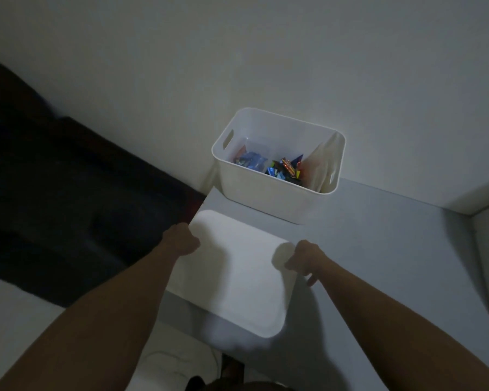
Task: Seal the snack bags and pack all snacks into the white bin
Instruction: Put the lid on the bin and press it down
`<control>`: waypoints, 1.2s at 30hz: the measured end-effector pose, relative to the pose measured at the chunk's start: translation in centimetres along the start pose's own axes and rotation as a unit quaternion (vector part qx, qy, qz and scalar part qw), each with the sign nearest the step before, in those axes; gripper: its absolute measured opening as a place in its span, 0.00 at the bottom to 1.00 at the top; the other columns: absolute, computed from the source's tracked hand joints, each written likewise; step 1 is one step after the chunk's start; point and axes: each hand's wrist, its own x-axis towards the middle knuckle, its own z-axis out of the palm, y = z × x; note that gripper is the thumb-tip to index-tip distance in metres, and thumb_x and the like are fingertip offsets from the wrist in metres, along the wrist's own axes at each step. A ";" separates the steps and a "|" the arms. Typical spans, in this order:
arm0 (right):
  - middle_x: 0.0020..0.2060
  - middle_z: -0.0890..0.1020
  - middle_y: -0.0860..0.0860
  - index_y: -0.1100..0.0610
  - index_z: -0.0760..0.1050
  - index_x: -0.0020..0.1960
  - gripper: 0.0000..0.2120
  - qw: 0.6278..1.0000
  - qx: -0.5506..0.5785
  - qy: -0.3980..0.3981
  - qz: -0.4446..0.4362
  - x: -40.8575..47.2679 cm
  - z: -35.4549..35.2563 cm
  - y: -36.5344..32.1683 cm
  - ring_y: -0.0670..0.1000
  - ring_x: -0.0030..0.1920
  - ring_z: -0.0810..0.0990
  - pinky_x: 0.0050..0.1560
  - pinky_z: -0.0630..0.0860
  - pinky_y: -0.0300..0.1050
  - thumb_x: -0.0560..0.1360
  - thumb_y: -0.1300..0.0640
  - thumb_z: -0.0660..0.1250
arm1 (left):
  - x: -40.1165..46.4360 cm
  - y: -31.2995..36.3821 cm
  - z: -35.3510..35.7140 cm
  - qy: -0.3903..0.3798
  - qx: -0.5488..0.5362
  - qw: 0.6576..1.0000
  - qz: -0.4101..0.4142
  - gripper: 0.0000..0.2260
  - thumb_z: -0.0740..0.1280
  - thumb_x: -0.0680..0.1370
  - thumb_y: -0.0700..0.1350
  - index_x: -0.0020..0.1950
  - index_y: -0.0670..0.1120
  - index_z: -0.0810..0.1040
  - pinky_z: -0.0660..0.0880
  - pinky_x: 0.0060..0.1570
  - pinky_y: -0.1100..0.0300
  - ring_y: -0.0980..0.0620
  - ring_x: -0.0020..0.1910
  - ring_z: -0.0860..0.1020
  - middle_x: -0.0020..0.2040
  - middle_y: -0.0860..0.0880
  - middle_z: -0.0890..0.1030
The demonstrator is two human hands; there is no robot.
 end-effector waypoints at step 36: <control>0.58 0.79 0.61 0.63 0.68 0.64 0.19 0.955 0.228 0.189 -0.034 -1.7 -0.1 -4.0 0.63 0.57 0.79 0.57 0.77 0.53 0.77 0.53 0.62 | 0.7 -2.7 -3.1 0.265 -0.242 0.925 -0.124 0.22 0.57 0.81 0.55 0.51 0.36 0.78 0.68 0.48 0.51 0.38 0.50 0.77 0.48 0.38 0.79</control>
